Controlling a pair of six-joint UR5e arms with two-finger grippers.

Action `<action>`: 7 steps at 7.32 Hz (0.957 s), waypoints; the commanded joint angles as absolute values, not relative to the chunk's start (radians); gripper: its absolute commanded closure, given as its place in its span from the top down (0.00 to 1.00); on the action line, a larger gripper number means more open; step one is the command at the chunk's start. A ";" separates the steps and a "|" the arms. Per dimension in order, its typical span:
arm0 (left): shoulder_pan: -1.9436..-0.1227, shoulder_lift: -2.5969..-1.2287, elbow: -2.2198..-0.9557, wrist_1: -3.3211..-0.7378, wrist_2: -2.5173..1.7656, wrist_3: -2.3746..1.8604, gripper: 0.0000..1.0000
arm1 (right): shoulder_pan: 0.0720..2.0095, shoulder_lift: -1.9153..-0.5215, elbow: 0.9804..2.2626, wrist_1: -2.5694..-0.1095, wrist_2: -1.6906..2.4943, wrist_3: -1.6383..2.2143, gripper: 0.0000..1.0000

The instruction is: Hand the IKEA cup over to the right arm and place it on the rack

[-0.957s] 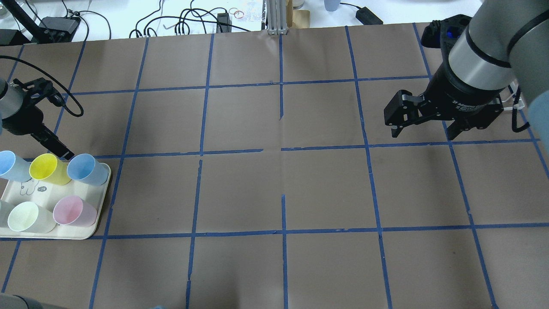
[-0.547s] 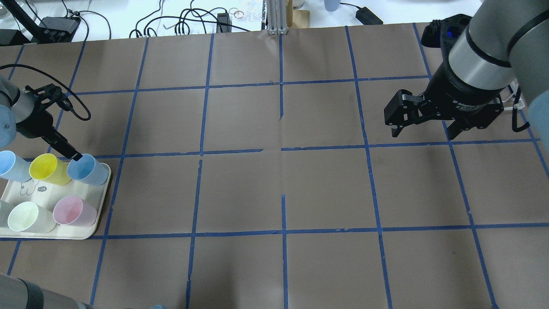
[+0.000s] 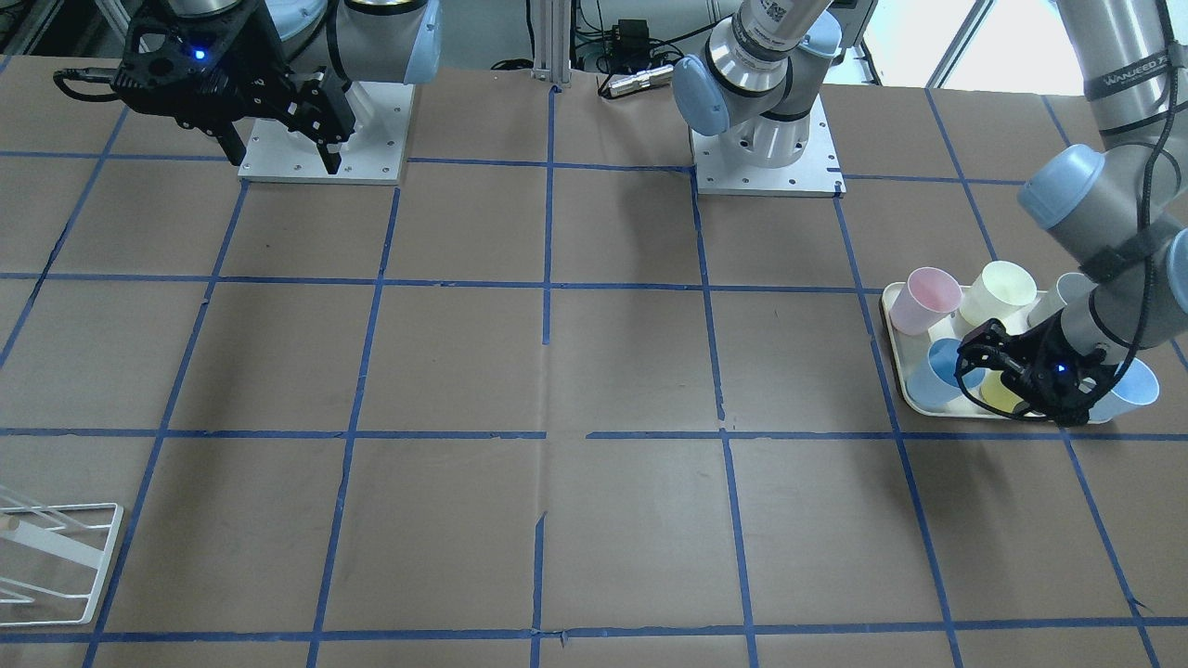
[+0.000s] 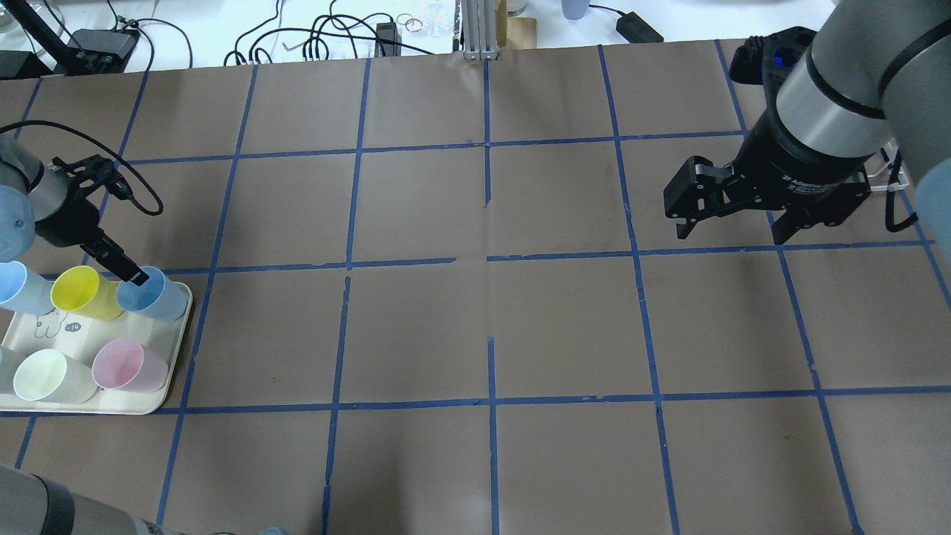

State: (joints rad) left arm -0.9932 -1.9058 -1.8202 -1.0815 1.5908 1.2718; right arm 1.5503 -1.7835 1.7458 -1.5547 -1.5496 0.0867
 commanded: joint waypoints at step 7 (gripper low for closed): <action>-0.997 -1.861 -1.795 -1.168 1.568 1.266 0.00 | 1.534 -1.775 1.772 -1.549 -0.887 0.068 1.00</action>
State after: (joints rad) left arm -0.9942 -1.8851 -1.8212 -1.1124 1.5796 1.2657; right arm 1.5368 -1.7749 1.7579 -1.5480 -1.0007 0.0684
